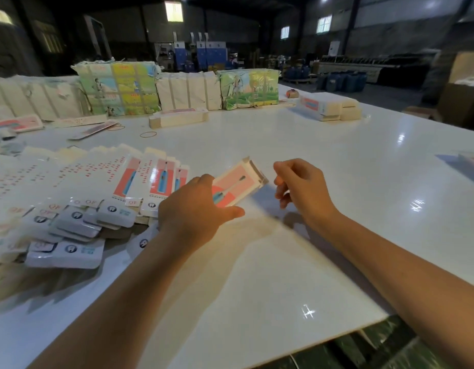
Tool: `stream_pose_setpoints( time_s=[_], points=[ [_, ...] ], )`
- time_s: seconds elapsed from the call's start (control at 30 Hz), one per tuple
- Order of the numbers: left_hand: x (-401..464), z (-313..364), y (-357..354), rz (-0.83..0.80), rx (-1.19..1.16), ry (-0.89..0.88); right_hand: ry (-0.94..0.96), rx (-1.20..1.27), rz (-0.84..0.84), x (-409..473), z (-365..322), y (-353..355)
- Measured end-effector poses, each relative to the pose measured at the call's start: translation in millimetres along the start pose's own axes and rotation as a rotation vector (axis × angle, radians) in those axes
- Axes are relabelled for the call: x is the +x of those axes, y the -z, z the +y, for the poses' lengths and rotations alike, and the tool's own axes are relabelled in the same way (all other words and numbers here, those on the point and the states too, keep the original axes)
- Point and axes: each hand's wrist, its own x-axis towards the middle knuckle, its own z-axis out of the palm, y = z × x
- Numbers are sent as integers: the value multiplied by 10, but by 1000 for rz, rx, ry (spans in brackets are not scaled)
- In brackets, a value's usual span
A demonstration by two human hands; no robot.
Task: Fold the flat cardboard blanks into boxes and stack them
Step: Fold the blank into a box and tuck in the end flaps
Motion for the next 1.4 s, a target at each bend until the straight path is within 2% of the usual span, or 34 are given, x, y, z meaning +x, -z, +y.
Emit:
stream_pose_setpoints(
  time_s=[0.2,0.37,0.47,0.57,0.7,0.83,1.03,1.1,1.17,1.27,1.3,1.4],
  points=[
    [32,33,16,-21,1,27,169,-186,-79,-178,-49,-198],
    [9,60,1,-9,13,3,191,-193,-53,-219,-77,-194],
    [-14,79,-11,-4,49,-41,131,-198,-117,-196,-90,-196],
    [-26,95,-21,-45,123,-68,92,-321,-205,-175,-73,-185],
    [-50,117,-37,-15,113,-69,172,-290,-137,-211,-99,-197],
    [-84,143,-63,6,142,-83,214,-434,-146,-226,-82,-213],
    [-113,147,-69,14,131,-66,411,-596,-132,-250,-65,-175],
    [-108,144,-47,20,104,-59,478,-638,-70,-213,-77,-151],
    [-100,135,-25,36,60,-50,415,-566,20,-162,-75,-135],
    [-105,122,-6,14,69,-52,-18,-189,-5,-93,-85,-124],
    [-112,116,-10,-3,92,-55,-114,-130,-26,-72,-75,-120],
    [-112,105,-32,-28,152,-66,-116,-154,-33,-50,-68,-90]
  ],
)
